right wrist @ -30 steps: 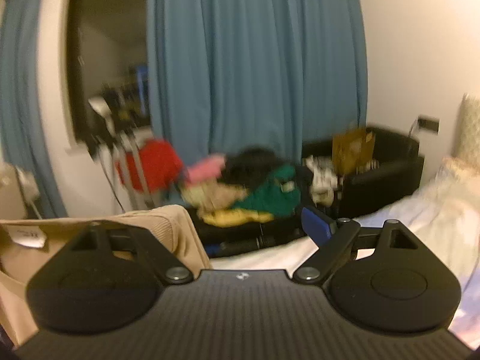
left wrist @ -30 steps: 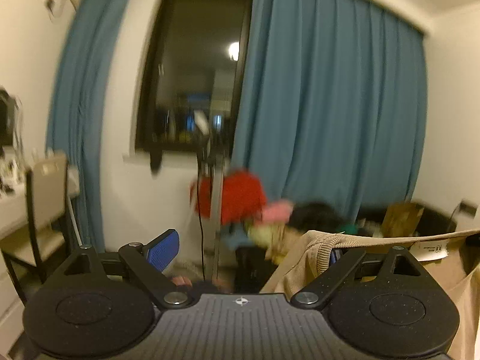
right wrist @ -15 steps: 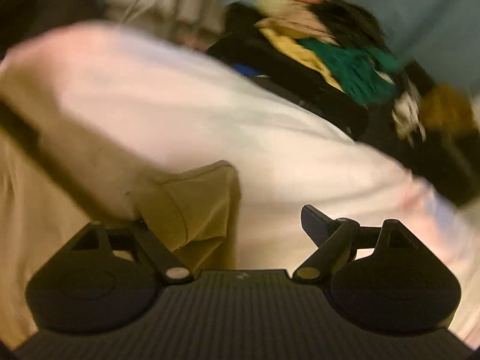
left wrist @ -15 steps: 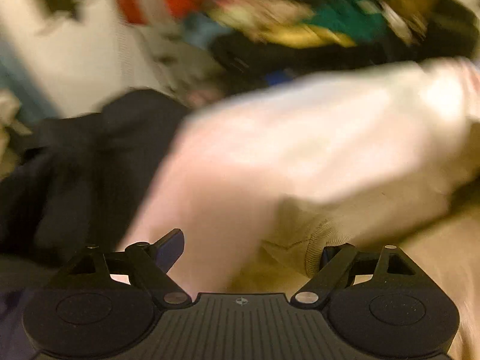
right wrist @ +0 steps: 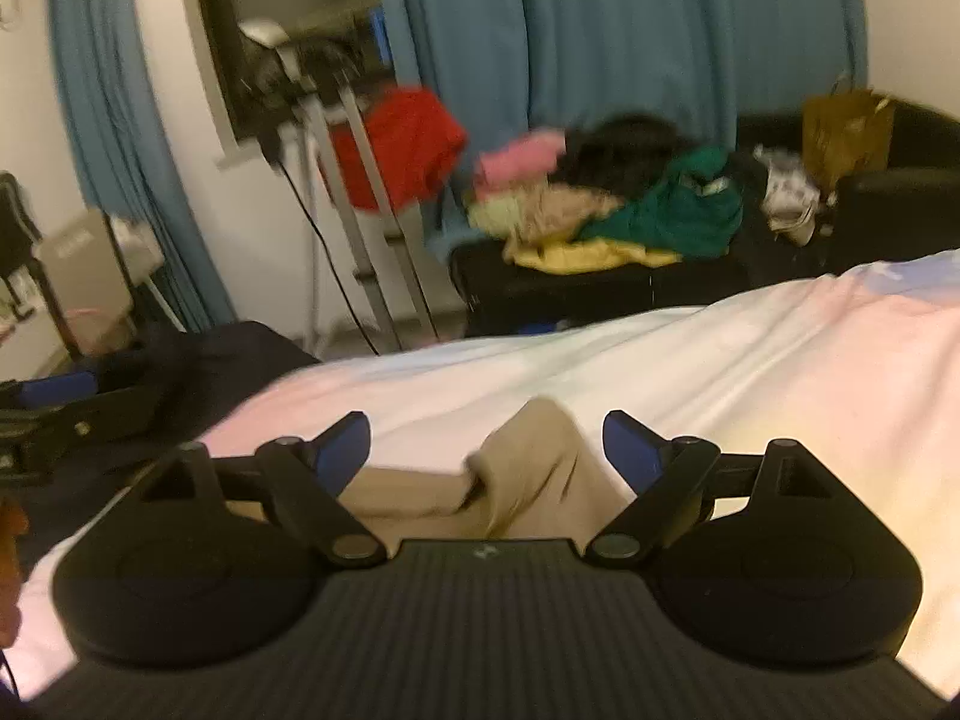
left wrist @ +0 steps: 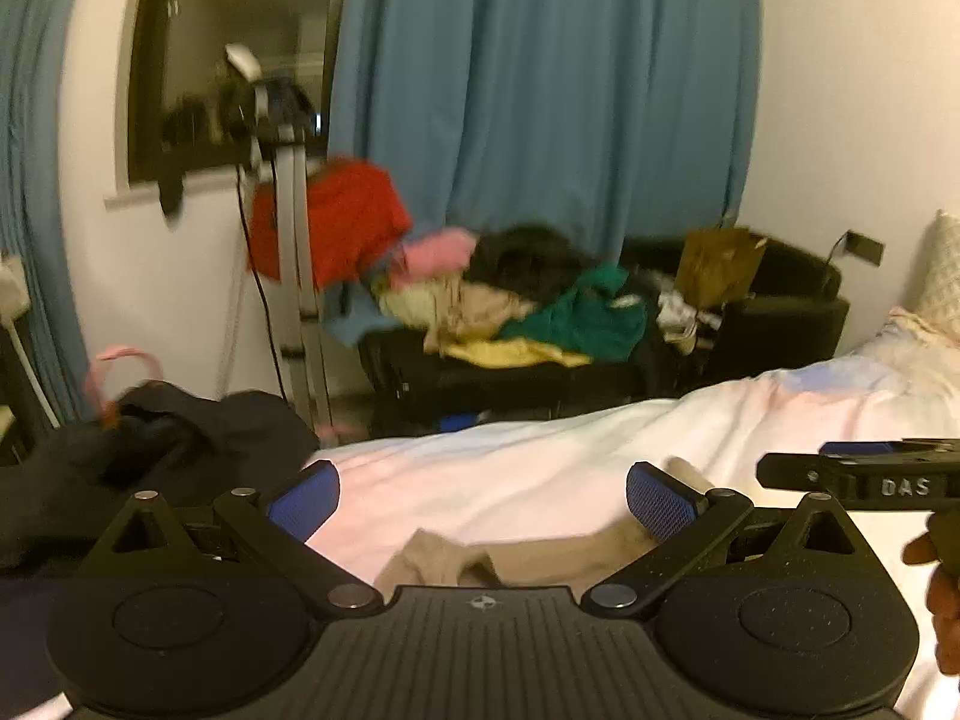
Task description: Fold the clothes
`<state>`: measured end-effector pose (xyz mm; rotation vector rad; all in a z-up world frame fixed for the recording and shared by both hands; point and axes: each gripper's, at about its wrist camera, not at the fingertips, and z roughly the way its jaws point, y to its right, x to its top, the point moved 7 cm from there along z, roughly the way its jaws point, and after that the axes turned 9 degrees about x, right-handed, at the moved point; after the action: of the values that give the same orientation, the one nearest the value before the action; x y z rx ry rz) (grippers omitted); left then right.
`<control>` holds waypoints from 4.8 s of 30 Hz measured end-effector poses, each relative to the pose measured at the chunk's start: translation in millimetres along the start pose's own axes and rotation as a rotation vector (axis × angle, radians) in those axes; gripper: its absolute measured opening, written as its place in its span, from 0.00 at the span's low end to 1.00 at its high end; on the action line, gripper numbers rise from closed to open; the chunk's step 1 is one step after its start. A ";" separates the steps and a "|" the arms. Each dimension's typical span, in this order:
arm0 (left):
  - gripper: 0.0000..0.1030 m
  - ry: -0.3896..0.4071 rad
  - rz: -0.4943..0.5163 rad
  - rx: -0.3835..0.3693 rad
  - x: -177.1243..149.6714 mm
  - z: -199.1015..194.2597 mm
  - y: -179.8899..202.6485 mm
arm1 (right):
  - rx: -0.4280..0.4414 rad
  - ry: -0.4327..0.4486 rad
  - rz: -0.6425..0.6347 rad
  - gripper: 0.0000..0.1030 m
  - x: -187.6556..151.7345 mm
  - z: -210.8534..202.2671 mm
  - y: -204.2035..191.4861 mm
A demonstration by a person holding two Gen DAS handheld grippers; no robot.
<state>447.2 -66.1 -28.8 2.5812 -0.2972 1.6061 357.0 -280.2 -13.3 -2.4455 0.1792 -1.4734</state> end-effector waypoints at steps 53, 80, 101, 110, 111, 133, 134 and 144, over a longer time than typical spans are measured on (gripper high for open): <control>0.35 -0.176 -0.094 0.638 -75.6 17.5 -192.9 | -0.064 0.052 0.151 0.83 -171.6 -81.9 11.9; 0.01 -0.612 -0.342 -0.045 -277.9 -268.9 -50.1 | -0.137 0.132 0.106 0.83 -167.8 -190.9 -6.0; 0.35 -0.605 -0.220 0.191 -244.5 -314.2 -129.1 | -0.154 0.150 0.133 0.83 -157.1 -191.8 13.8; 0.82 -0.273 -0.045 0.215 -162.5 -334.9 -51.0 | -0.108 0.168 0.109 0.83 -149.2 -190.1 4.1; 0.82 -0.239 -0.045 0.204 -154.4 -331.8 -38.8 | -0.105 0.171 0.108 0.83 -148.4 -190.5 3.5; 0.95 -0.104 -0.142 0.154 -191.6 -245.3 8.8 | -0.008 0.234 0.206 0.99 -130.3 -166.6 23.2; 0.95 -0.103 -0.143 0.155 -193.3 -244.2 8.4 | -0.008 0.241 0.212 0.94 -124.3 -159.4 29.1; 0.95 -0.112 -0.208 0.160 -203.1 -233.6 0.3 | 0.049 0.195 0.566 0.42 -117.0 -56.1 145.1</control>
<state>154.7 -1.4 -106.8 2.7171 0.0954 1.4727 257.8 -399.2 -131.1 -1.9706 0.7908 -1.4165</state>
